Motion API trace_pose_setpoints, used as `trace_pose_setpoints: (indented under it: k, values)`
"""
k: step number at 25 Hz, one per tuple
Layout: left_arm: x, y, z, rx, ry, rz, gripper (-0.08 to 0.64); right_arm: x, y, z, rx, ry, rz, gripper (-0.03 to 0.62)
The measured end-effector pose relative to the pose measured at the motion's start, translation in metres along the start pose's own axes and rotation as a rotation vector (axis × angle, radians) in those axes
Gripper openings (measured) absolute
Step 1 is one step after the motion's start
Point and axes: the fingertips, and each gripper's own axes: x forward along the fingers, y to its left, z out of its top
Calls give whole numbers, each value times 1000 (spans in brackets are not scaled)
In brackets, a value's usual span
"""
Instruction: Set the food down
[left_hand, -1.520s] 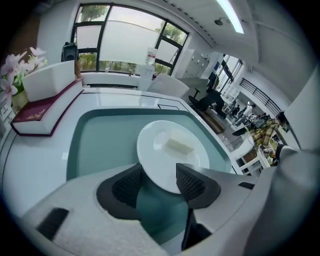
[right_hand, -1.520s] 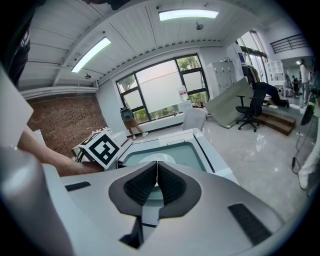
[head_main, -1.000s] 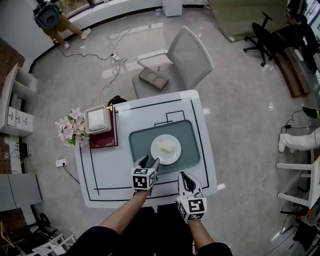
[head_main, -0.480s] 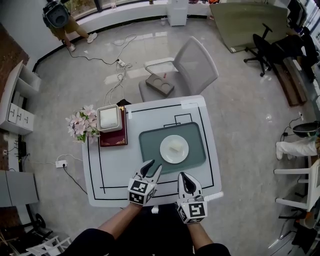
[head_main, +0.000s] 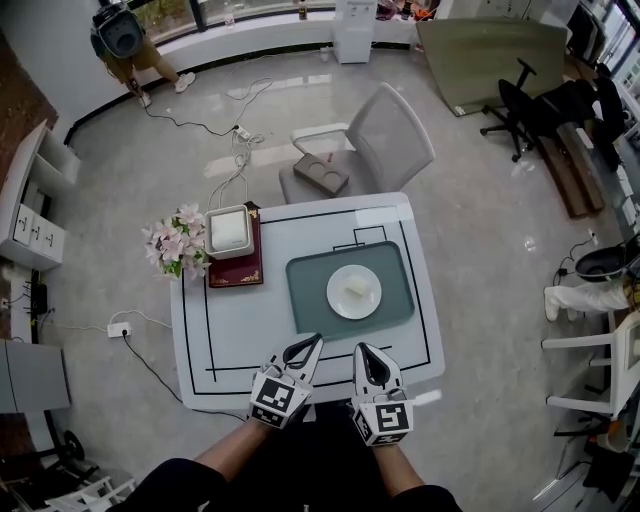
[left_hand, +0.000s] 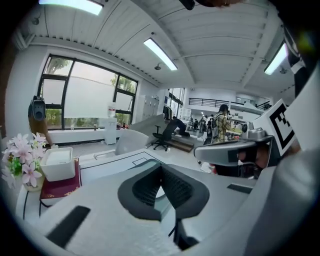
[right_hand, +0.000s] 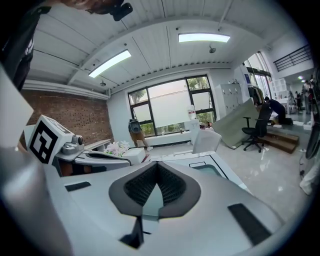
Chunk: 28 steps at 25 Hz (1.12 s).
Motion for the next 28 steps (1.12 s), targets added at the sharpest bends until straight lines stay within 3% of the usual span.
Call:
trace_pose_setpoints:
  k: [14, 28]
  values:
    - [-23, -14, 17, 11, -47, -59, 5, -16, 20, 2, -21, -10, -38, 8]
    - [-29, -9, 16, 18, -51, -56, 5, -9, 32, 1, -31, -5, -23, 8]
